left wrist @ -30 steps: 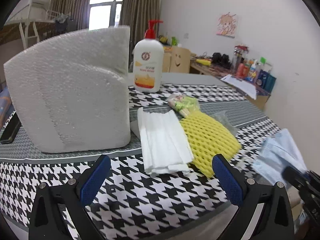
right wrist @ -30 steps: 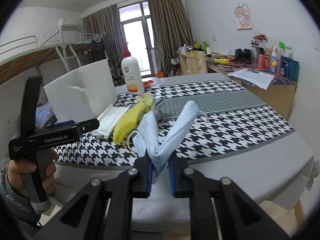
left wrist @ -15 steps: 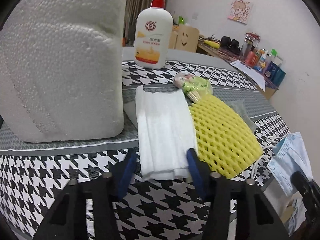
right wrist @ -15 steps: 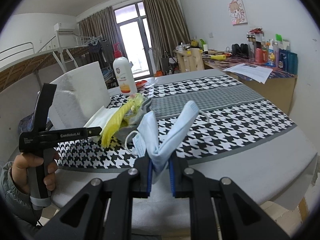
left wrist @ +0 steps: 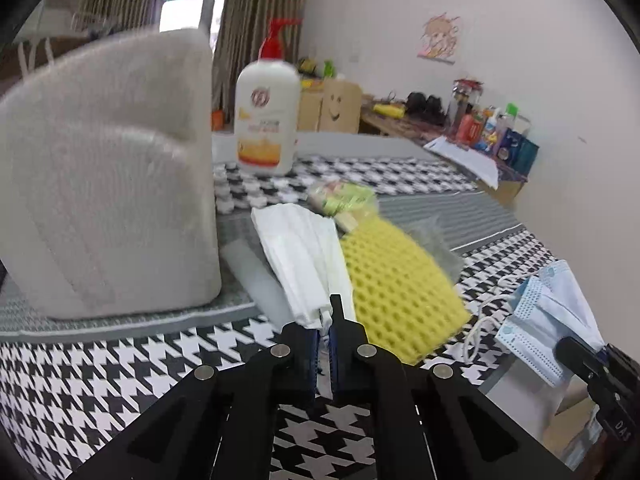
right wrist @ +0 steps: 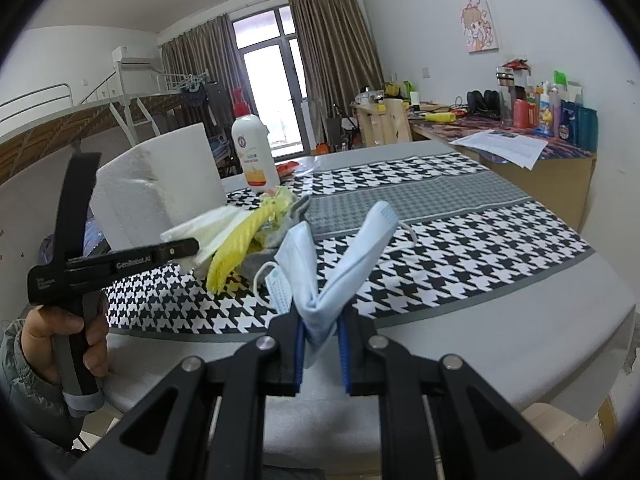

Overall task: Organize soft objects
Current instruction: 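Grasp the white folded tissue with the left tool while the right tool holds the mask, then carry the tissue and mask up over the white foam box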

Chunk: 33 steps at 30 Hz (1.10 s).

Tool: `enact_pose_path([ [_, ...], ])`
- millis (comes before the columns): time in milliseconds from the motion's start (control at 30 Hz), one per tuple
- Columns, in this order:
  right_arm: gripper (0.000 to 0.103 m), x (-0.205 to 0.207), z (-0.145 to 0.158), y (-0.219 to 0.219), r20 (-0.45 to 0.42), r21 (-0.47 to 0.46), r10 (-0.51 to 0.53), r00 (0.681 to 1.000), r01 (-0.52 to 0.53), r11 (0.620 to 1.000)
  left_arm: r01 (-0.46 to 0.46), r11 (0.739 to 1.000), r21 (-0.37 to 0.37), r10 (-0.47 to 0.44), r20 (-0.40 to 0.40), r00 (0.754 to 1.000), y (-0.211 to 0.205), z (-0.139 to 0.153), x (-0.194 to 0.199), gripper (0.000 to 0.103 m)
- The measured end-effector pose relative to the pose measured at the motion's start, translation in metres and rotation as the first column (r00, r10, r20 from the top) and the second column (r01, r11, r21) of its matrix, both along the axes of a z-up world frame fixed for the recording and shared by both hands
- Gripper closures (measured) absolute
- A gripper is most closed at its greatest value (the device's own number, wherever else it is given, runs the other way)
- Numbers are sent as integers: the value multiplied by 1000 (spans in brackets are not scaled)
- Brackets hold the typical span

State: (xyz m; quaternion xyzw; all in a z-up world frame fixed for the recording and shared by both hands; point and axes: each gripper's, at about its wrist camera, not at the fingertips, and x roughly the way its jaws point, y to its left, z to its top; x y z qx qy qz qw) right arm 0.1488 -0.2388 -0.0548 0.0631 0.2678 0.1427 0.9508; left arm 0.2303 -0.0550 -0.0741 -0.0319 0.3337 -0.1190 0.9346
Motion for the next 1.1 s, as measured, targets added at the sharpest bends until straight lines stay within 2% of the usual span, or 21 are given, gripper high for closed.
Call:
enact_pose_path([
  [267,85,-9,12,0,39,-1,-9,999,9,1000,12,1000,19,-14,108,994,2,29,-23,100],
  [567,86,-22,37,9,120,-18,11,993,-9,1000,-6,998,58,-8,243,970,10,64,-63,100],
  [867,86,-45,63,29,219,-39,57,974,-50,998,-83,993,82,46,377,925,34,99,-109,100],
  [1100,86,-55,74,45,265,-52,112,958,-102,993,-150,985,91,95,441,893,50,114,-140,100],
])
